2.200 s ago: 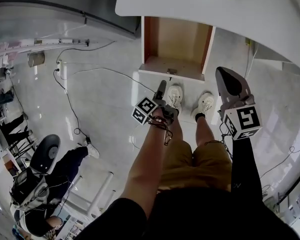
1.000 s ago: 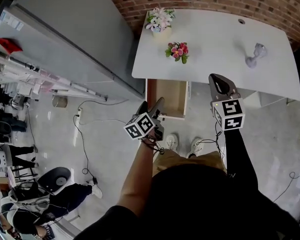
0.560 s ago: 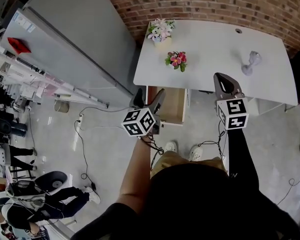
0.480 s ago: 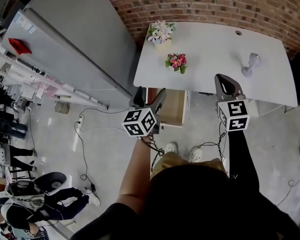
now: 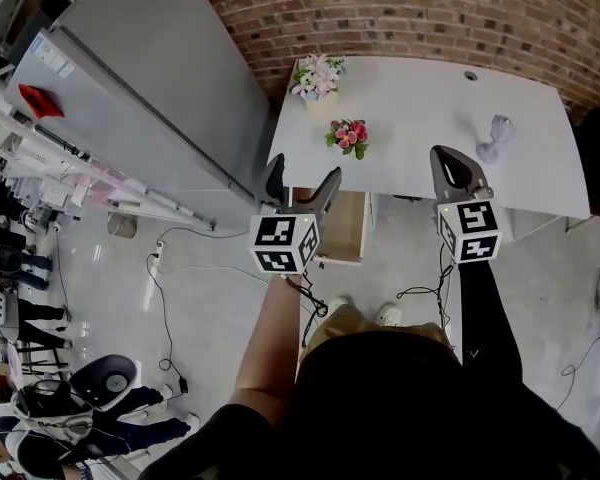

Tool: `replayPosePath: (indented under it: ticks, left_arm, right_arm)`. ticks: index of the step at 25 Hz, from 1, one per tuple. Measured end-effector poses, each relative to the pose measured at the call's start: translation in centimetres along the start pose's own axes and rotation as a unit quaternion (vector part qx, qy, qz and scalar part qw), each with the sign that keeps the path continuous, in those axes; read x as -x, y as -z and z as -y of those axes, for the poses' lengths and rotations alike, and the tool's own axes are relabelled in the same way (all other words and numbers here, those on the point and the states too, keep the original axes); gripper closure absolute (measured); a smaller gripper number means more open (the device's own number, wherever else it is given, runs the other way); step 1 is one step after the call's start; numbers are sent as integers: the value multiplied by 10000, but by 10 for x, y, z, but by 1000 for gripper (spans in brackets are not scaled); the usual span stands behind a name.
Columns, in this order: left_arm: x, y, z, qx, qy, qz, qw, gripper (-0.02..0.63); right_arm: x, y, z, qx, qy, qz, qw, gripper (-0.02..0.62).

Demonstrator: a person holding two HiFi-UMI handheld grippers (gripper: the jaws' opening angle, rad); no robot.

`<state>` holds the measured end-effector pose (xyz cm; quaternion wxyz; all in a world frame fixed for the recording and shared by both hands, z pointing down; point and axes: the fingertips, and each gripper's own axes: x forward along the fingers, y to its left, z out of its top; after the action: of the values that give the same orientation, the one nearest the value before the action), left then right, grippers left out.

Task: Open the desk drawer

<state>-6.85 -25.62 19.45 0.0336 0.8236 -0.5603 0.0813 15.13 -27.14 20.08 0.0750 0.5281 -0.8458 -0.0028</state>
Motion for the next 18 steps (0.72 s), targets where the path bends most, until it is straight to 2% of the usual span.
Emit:
replayPosePath:
  ticks: [10, 18]
  left_arm:
    - [-8, -52, 11, -529, 140, 355, 9979, 163]
    - [-13, -53, 15, -697, 155, 368, 9968, 164]
  right_arm:
    - [-5, -25, 3, -12, -33, 287, 9996, 595]
    - [-6, -30, 6, -40, -1, 391, 9992, 595]
